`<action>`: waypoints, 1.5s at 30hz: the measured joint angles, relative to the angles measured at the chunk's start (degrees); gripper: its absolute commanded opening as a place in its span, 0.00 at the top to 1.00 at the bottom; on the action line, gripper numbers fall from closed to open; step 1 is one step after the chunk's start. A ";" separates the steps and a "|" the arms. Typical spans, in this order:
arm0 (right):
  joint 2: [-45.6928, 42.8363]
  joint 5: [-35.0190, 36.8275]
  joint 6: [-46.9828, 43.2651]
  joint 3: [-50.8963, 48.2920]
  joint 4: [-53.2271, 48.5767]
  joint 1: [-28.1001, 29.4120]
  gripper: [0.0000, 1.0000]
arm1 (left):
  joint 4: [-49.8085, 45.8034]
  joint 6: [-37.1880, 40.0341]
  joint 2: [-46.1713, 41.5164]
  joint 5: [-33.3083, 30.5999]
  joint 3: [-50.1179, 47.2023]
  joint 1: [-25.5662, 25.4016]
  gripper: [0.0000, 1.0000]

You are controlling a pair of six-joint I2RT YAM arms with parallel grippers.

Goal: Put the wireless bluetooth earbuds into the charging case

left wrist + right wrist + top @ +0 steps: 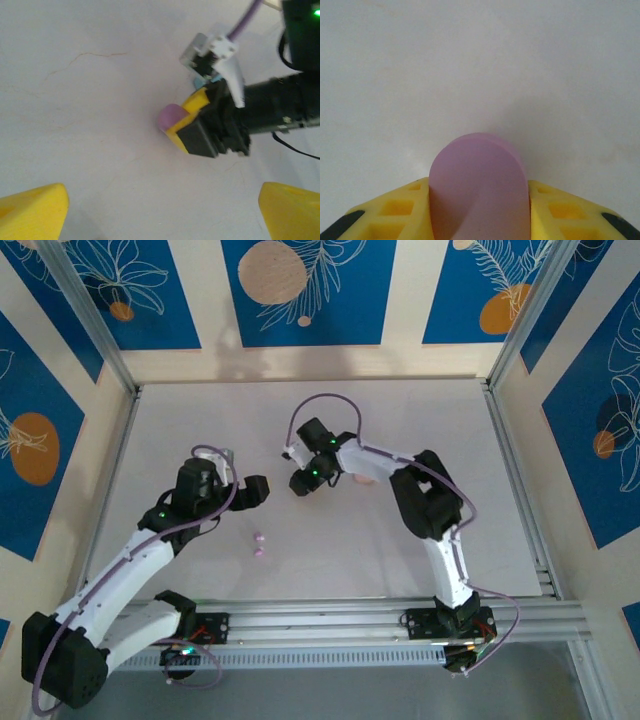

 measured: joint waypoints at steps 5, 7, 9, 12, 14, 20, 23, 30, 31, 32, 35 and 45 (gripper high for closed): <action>-22.97 -3.19 0.11 -19.28 12.09 0.37 0.73 | 1.95 0.44 -1.95 4.87 0.02 0.09 0.12; -32.87 -4.13 -1.31 -26.51 18.21 1.14 0.73 | 4.09 0.59 -2.43 7.96 0.04 0.09 0.14; -41.59 -4.79 -3.15 -32.33 22.69 2.19 0.73 | 6.47 0.44 -2.34 11.69 0.22 0.09 0.16; -51.23 -5.05 -5.75 -37.33 25.97 3.98 0.73 | 8.31 -0.20 -1.25 16.24 2.12 -0.39 0.17; -55.67 -4.35 -6.99 -38.62 26.21 5.42 0.72 | 9.20 -0.28 -0.11 18.36 4.46 -1.81 0.18; -63.17 -0.61 -9.53 -39.32 26.29 8.92 0.72 | 11.47 0.35 2.62 21.94 10.01 -9.35 0.21; -64.04 0.94 -10.05 -39.32 25.46 9.38 0.71 | 12.17 0.72 4.37 21.90 11.72 -11.98 0.24; -63.78 3.02 -10.38 -39.63 23.76 9.62 0.71 | 13.35 1.77 6.62 21.92 12.61 -14.08 0.26; -63.71 3.15 -10.40 -39.63 23.69 9.64 0.71 | 13.44 1.99 6.67 22.05 12.68 -14.34 0.25; -63.58 3.37 -10.38 -39.63 23.78 9.64 0.71 | 13.64 2.16 6.64 22.36 12.70 -14.53 0.26; -63.30 3.78 -10.36 -39.63 24.20 9.75 0.71 | 13.81 2.47 6.56 23.45 12.74 -15.58 0.27; -62.90 4.11 -10.12 -39.91 25.86 9.88 0.71 | 13.84 3.67 9.51 26.58 14.56 -18.47 0.47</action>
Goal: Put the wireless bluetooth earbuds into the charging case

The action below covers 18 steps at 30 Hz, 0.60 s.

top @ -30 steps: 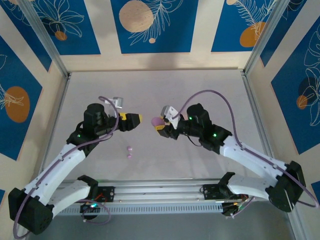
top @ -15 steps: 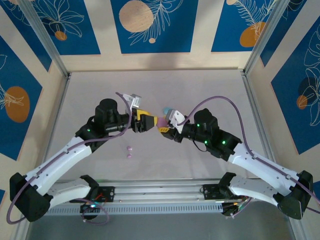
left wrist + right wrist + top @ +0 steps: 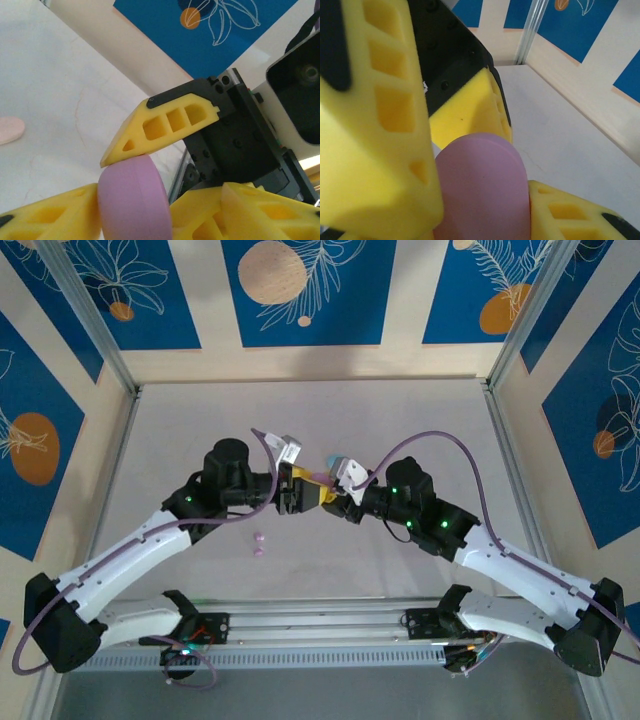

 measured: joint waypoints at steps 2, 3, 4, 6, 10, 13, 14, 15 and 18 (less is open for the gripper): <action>0.07 0.11 -0.02 -0.04 0.04 0.02 0.71 | -0.55 -0.02 0.09 -0.57 0.24 0.04 0.51; 0.07 0.11 -0.02 -0.04 0.13 0.02 0.71 | -0.66 -0.04 0.11 -1.05 0.26 0.04 0.53; 0.04 0.11 -0.04 -0.04 0.13 0.02 0.71 | -0.76 -0.11 0.11 -1.51 0.26 0.04 0.55; 0.11 0.15 -0.13 -0.04 0.13 0.09 0.71 | -1.07 -0.22 0.11 -2.40 0.26 0.00 0.56; 0.20 0.35 -0.37 -0.04 0.15 0.13 0.71 | -1.22 -0.48 0.11 -3.82 0.26 -0.13 0.58; 0.20 0.48 -0.72 -0.04 0.26 0.42 0.71 | -1.36 -1.11 0.09 -4.61 0.26 -0.24 0.66; 0.20 0.57 -0.87 -0.04 0.31 0.48 0.71 | -1.46 -1.29 0.09 -4.81 0.26 -0.26 0.70; 0.22 0.81 -1.03 -0.07 0.33 0.50 0.71 | -1.49 -1.57 0.09 -5.14 0.28 -0.28 0.74; 0.33 1.49 -1.62 -0.28 0.50 0.50 0.68 | -1.92 -2.14 0.09 -6.08 0.46 -0.50 0.82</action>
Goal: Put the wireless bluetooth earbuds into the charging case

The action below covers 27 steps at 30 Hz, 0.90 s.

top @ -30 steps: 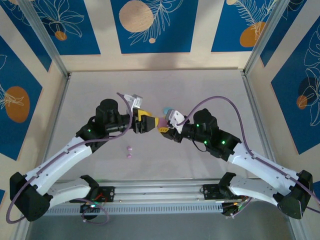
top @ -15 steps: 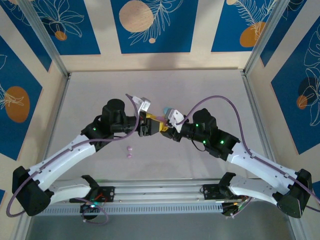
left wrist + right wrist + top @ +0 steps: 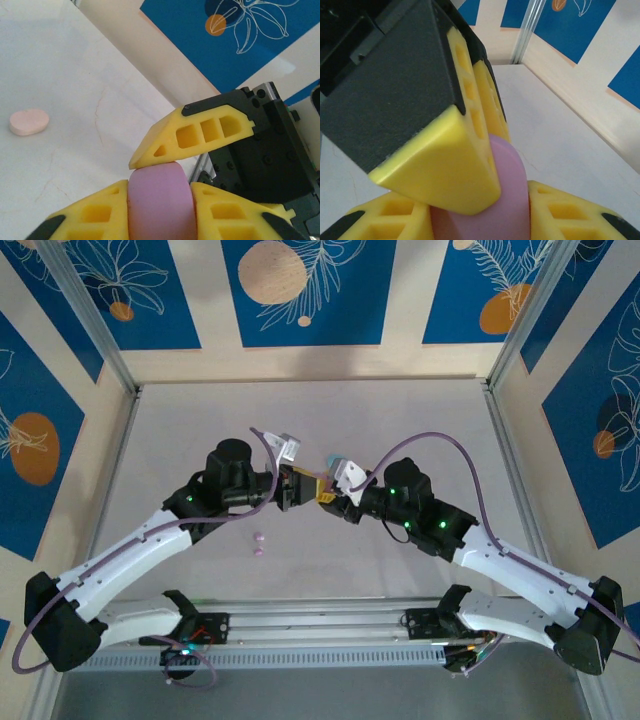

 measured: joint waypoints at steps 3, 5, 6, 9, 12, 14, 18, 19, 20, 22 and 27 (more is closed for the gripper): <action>0.00 0.55 -0.31 -0.26 0.55 0.26 0.62 | -0.57 -0.42 0.00 -0.96 0.26 -0.09 0.92; -0.04 0.90 -0.31 -0.79 1.46 0.35 0.52 | -1.27 -1.16 -0.07 -2.08 0.68 -0.15 0.95; -0.09 1.05 -0.24 -1.14 2.12 0.44 0.48 | -1.44 -1.64 -0.11 -2.62 0.70 -0.26 0.95; -1.05 2.40 -1.31 -3.06 4.15 0.59 0.43 | -1.64 -4.44 -0.22 -4.98 0.72 -0.35 0.96; -2.80 3.17 -3.87 -6.12 6.62 0.59 0.41 | -1.55 -7.41 -0.22 -6.01 0.72 -0.24 0.97; -3.41 3.87 -5.60 -7.98 8.37 0.59 0.41 | -1.31 -9.35 -0.22 -5.99 0.72 -0.13 0.98; -3.45 4.37 -7.41 -9.62 10.78 -0.17 0.41 | -0.55 -12.68 -0.20 -5.77 0.72 0.04 0.98; -3.43 4.33 -7.43 -9.70 11.61 -0.50 0.41 | -0.15 -13.20 -0.20 -5.68 0.72 0.07 0.98; -3.43 4.13 -7.41 -9.70 12.37 -0.92 0.41 | 0.26 -13.66 -0.20 -5.53 0.72 0.07 0.98; -3.32 3.43 -7.39 -9.73 14.25 -2.08 0.42 | 0.81 -14.53 -0.20 -5.29 0.72 0.13 0.98; -3.15 -0.52 -6.69 -9.75 16.28 -4.28 0.46 | 2.12 -15.52 -0.15 -5.09 0.72 0.26 0.98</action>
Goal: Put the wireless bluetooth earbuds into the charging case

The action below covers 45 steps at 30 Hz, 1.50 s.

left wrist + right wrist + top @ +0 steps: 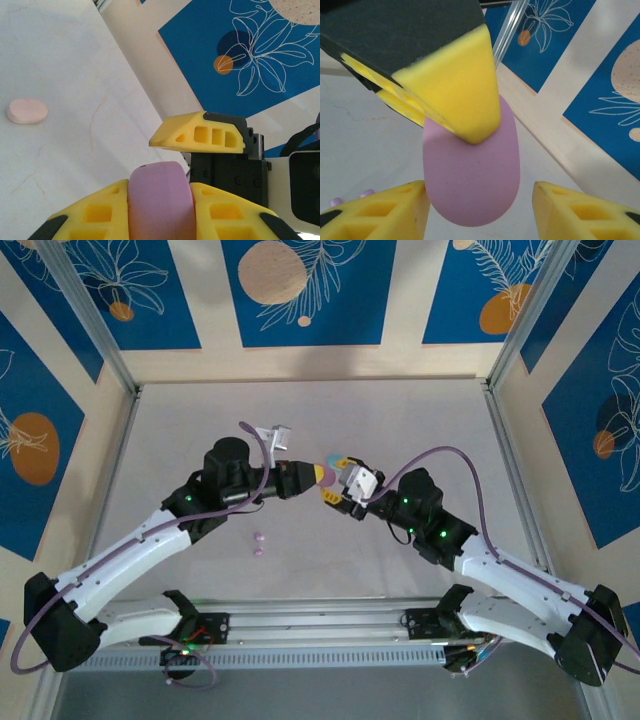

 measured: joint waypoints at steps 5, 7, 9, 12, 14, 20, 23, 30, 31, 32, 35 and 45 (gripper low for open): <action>0.24 -3.41 0.94 0.00 0.63 -1.33 0.48 | 0.61 -0.61 0.00 0.52 0.02 0.04 0.98; 0.55 -4.50 1.27 0.02 0.96 -1.53 0.48 | 0.63 -0.63 0.04 0.90 0.02 0.04 0.98; 0.79 -5.27 1.36 0.02 1.33 -1.57 0.49 | 0.61 -0.66 0.09 1.38 0.02 0.07 0.98; 0.87 -6.19 1.57 0.04 1.68 -1.79 0.49 | 0.61 -0.74 0.11 1.95 0.02 0.09 0.98; 0.90 -6.51 1.75 0.09 1.79 -1.79 0.53 | 0.61 -0.87 0.11 1.99 0.02 0.09 0.97; 1.57 -7.74 3.34 0.48 1.66 -2.25 0.66 | 0.68 -0.83 0.11 2.12 0.02 0.31 0.84; 1.55 -9.05 4.26 0.96 1.20 -2.99 0.69 | 1.25 -0.70 0.04 2.32 -0.02 0.31 0.71; 2.80 -22.29 11.21 6.05 -5.90 -8.79 0.70 | 3.21 6.60 -3.50 1.60 -2.56 0.31 0.40; 3.45 -25.11 12.35 7.17 -7.21 -9.84 0.70 | 3.58 9.01 -4.98 1.14 -3.65 0.28 0.39; 4.09 -27.58 13.22 8.26 -8.59 -10.69 0.70 | 3.80 10.75 -6.12 0.90 -4.46 0.28 0.38; 7.08 -35.08 15.58 12.22 -13.55 -12.15 0.70 | 4.44 18.64 -9.29 1.33 -6.45 0.28 0.38; 10.54 -48.78 17.57 16.83 -21.62 -12.22 0.70 | 5.88 38.36 -13.97 6.99 -11.69 0.28 0.40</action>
